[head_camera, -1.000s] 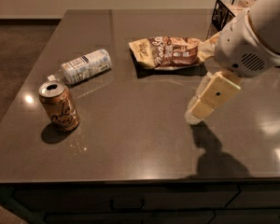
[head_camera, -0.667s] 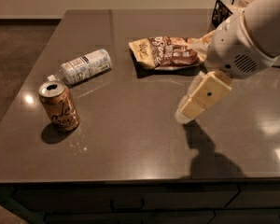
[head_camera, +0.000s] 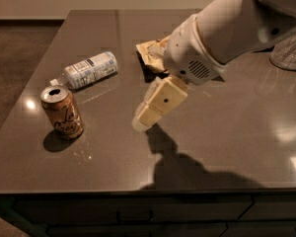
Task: Knock orange can over
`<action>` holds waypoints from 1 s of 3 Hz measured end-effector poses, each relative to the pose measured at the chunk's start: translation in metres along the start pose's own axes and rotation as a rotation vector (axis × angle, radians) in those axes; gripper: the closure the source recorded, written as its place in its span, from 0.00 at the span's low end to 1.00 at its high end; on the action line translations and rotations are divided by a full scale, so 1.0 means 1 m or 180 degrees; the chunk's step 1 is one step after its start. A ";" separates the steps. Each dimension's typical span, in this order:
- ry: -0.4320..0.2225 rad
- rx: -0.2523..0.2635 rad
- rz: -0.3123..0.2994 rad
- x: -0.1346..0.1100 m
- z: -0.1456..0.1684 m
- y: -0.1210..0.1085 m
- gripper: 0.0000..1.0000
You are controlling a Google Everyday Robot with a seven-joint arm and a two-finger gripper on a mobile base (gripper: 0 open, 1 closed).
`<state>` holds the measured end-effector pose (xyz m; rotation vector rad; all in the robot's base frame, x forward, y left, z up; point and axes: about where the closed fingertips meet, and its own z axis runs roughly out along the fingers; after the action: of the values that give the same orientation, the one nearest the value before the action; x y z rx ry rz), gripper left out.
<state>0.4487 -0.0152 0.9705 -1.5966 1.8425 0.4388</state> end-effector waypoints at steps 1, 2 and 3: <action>-0.0202 -0.0246 -0.0065 -0.029 0.038 0.005 0.00; -0.0386 -0.0433 -0.0022 -0.047 0.072 0.012 0.00; -0.0558 -0.0592 -0.0029 -0.072 0.105 0.025 0.00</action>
Offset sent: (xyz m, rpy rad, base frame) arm 0.0170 0.1287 -0.0448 0.2106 0.1336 0.1545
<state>0.4548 0.1097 0.9372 -1.6305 1.7022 0.7405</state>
